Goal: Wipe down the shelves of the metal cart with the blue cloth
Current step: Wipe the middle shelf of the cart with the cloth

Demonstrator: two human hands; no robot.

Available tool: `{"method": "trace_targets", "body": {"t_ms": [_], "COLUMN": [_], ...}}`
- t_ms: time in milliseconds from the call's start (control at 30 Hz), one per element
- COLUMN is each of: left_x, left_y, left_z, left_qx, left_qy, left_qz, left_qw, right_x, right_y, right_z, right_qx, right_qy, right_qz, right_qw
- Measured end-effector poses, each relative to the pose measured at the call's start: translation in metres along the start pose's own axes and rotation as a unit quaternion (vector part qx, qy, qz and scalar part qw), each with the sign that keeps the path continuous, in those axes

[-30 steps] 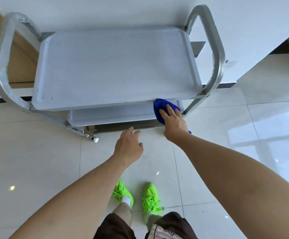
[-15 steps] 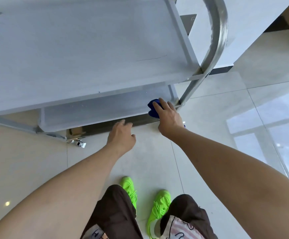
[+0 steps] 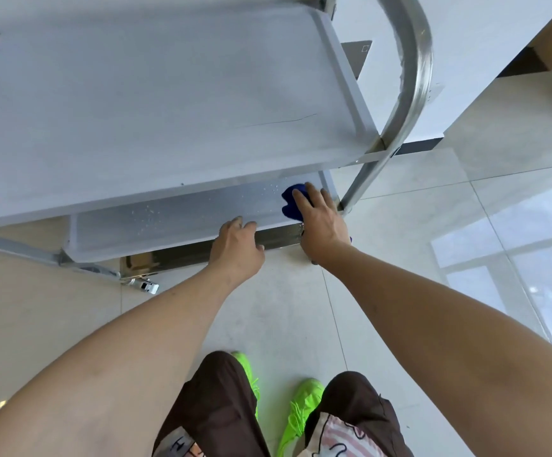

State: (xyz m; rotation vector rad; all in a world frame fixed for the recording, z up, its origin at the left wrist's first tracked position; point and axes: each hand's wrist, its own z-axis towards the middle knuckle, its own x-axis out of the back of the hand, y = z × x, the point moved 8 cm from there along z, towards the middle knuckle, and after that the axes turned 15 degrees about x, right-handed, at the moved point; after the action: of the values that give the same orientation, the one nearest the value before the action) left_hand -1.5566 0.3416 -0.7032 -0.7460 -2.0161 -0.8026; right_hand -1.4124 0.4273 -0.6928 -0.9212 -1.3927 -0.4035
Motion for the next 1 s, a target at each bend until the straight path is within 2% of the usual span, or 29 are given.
{"method": "trace_targets", "body": {"t_ms": [100, 167, 300, 367, 533, 600, 833, 1000], "left_x": [-0.006, -0.014, -0.032, -0.041, -0.065, -0.066, -0.066, -0.061], "left_y": [0.0, -0.001, -0.005, -0.006, -0.007, -0.002, -0.004, 0.002], "left_z": [0.023, 0.04, 0.082, 0.106, 0.151, 0.153, 0.164, 0.174], "left_qx": [-0.008, -0.016, -0.029, -0.044, -0.07, -0.074, -0.073, -0.065], "left_qy": [0.037, 0.069, 0.149, 0.186, 0.254, 0.282, 0.272, 0.282], "left_qz": [0.01, 0.025, 0.041, 0.046, 0.036, 0.029, 0.037, 0.037], "left_qw": [0.999, 0.997, 0.987, 0.981, 0.964, 0.956, 0.959, 0.956], "right_x": [-0.002, -0.017, -0.093, -0.132, -0.16, -0.152, -0.148, -0.144], "right_y": [0.006, 0.01, 0.028, 0.033, 0.043, 0.043, 0.049, 0.059], "right_z": [0.017, 0.029, 0.052, 0.06, 0.061, 0.064, 0.081, 0.105], "right_qx": [0.019, 0.038, 0.055, 0.079, 0.085, 0.077, -0.015, -0.055], "right_qy": [0.064, 0.078, -0.01, -0.023, 0.117, 0.138, 0.113, 0.091], "right_qz": [-0.025, -0.028, -0.037, -0.066, -0.117, -0.114, -0.074, -0.092], "right_qw": [0.997, 0.996, 0.998, 0.994, 0.983, 0.981, 0.991, 0.99]}}
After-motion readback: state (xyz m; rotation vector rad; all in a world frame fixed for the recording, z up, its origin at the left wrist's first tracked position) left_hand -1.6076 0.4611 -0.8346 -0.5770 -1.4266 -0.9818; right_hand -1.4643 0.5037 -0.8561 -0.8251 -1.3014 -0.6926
